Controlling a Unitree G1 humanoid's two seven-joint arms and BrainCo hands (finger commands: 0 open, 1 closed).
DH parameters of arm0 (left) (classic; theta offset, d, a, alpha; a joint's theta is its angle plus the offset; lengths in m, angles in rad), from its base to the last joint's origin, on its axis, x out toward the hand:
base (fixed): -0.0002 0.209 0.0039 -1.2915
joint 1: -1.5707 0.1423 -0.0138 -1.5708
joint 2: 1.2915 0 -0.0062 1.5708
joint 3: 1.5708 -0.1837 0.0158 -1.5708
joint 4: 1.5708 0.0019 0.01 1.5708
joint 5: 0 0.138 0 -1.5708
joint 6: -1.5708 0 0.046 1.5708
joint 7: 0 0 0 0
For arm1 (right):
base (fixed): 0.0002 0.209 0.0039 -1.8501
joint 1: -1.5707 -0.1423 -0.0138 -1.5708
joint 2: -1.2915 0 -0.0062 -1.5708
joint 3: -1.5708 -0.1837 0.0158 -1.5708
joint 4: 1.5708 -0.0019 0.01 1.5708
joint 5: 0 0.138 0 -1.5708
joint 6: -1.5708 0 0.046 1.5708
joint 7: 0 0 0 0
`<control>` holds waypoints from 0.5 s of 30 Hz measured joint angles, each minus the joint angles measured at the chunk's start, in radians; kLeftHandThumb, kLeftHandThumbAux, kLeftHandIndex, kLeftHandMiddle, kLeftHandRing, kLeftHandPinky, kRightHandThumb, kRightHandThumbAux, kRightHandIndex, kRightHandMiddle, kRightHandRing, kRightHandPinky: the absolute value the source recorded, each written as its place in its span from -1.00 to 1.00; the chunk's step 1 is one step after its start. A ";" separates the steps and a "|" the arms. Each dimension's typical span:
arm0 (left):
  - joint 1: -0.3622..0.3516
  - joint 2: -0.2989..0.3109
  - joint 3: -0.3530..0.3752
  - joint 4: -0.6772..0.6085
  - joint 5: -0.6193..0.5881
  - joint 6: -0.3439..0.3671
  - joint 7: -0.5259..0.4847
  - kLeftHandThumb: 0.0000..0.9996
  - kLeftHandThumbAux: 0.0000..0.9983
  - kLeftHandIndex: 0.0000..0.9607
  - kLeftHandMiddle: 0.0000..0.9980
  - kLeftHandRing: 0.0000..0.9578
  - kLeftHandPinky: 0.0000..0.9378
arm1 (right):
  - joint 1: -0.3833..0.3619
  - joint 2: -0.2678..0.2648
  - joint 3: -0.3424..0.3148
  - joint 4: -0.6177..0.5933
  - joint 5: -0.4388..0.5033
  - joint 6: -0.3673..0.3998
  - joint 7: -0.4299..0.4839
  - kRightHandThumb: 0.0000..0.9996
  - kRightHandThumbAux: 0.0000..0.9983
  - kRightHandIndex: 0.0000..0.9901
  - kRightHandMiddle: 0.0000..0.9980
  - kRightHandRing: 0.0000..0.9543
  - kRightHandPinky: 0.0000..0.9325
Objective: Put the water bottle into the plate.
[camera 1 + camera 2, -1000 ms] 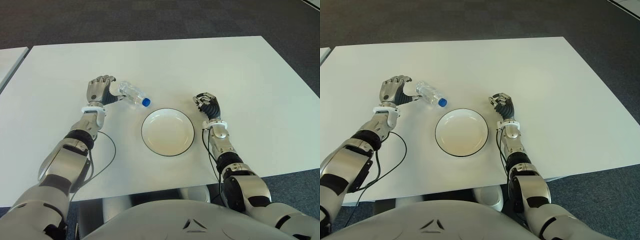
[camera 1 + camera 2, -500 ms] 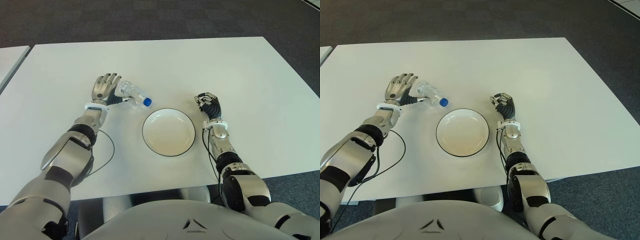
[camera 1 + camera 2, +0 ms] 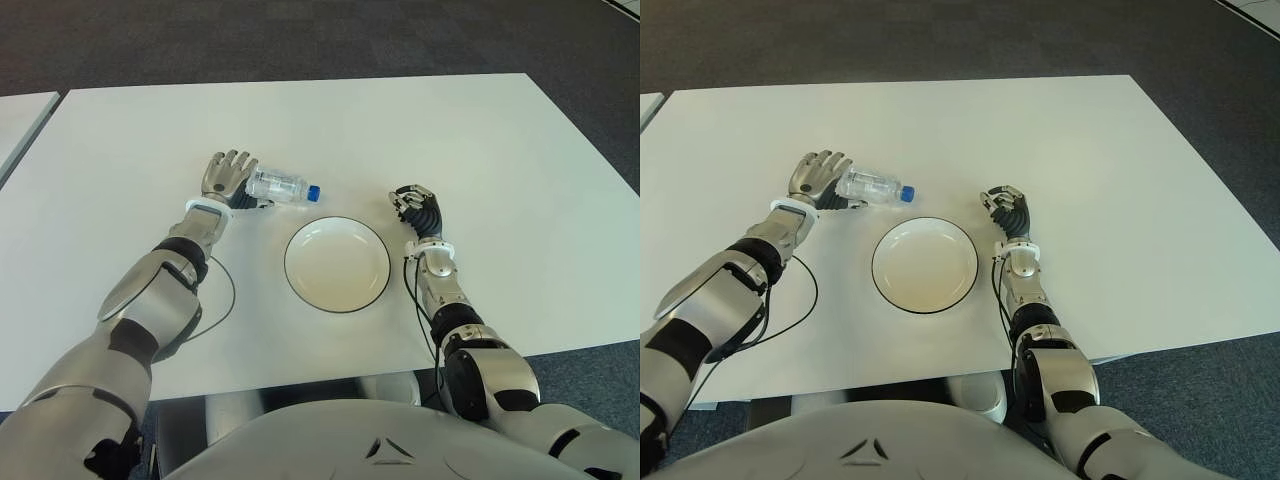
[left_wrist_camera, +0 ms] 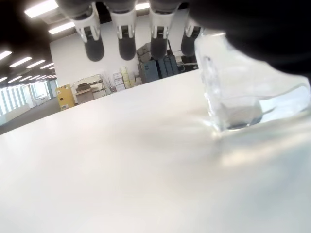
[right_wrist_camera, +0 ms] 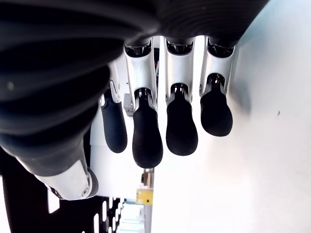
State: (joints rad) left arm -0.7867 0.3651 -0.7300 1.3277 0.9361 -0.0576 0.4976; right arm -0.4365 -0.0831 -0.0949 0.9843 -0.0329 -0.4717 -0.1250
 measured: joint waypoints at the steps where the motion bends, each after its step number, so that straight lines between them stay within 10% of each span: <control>1: -0.005 -0.001 -0.009 0.002 0.006 0.000 -0.008 0.20 -0.57 -1.00 -1.00 -1.00 -1.00 | 0.000 0.000 0.000 0.000 0.000 0.000 0.000 0.42 0.46 -0.12 0.42 0.47 0.52; 15: -0.054 -0.013 -0.229 0.040 0.159 0.109 -0.022 0.27 -0.51 -1.00 -1.00 -1.00 -1.00 | 0.002 0.003 -0.001 -0.001 0.001 0.002 -0.003 0.42 0.46 -0.12 0.42 0.48 0.53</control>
State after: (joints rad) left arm -0.8402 0.3521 -0.9593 1.3678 1.0949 0.0517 0.4751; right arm -0.4346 -0.0797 -0.0963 0.9830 -0.0323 -0.4700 -0.1284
